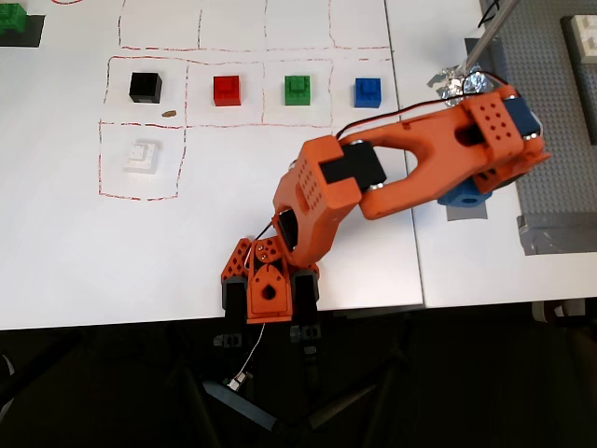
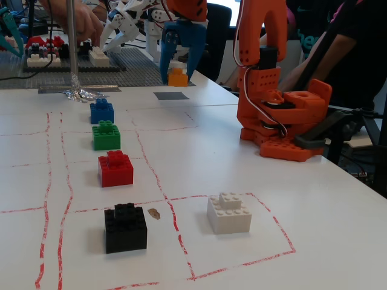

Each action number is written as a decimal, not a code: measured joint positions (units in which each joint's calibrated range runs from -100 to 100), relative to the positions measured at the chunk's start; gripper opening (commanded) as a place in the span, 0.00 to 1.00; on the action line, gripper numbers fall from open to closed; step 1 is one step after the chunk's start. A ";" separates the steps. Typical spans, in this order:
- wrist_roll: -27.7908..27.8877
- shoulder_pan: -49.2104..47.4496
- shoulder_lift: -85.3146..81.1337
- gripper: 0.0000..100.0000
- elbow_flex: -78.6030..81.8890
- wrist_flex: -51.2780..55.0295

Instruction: Grab the block and put it in the grey marker

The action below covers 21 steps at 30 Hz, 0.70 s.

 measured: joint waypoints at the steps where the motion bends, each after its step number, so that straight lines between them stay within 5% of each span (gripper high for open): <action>1: 0.29 0.60 0.77 0.00 0.00 -1.05; 21: 5.08 5.88 11.17 0.04 -3.43 -13.18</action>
